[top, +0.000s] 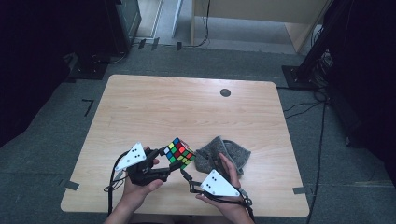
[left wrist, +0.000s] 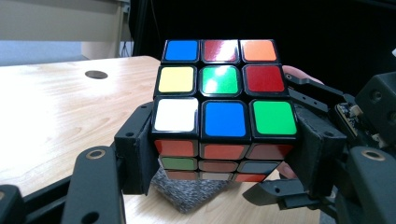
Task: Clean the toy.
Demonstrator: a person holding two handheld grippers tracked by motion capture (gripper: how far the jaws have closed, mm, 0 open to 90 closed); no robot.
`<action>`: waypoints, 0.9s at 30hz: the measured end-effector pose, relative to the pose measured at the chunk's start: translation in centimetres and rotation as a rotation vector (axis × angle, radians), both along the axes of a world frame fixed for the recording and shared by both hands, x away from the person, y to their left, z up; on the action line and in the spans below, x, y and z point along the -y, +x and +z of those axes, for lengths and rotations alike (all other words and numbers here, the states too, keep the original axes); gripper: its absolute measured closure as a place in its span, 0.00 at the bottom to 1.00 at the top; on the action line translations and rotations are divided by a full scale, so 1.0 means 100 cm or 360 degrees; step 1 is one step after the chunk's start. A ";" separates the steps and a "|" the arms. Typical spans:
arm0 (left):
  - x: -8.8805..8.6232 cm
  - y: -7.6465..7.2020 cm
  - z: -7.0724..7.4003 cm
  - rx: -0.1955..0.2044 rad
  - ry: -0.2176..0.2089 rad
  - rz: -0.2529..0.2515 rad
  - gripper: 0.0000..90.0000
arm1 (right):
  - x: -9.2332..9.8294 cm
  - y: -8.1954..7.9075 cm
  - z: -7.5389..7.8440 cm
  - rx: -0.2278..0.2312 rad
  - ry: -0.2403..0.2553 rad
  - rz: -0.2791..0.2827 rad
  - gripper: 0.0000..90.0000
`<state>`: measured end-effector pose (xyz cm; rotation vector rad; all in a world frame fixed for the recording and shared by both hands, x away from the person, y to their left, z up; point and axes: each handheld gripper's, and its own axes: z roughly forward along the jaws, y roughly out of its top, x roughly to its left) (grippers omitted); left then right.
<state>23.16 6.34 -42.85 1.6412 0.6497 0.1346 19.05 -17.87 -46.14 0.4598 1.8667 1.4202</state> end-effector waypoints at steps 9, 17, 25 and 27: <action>0.008 -0.002 -0.002 -0.0054 0.0012 -0.0058 0.38 | -0.007 -0.003 -0.002 0.0059 -0.0018 -0.0023 0.29; 0.009 0.001 -0.004 -0.0107 -0.0015 -0.0087 0.38 | -0.006 -0.004 -0.003 0.0077 -0.0054 -0.0065 0.38; 0.004 0.003 -0.001 -0.0078 -0.0027 -0.0084 0.24 | 0.001 -0.001 -0.002 -0.0034 -0.0043 -0.0049 0.38; -0.002 0.005 0.001 -0.0077 -0.0047 -0.0073 0.20 | 0.006 0.003 -0.003 -0.0096 -0.0012 -0.0075 0.38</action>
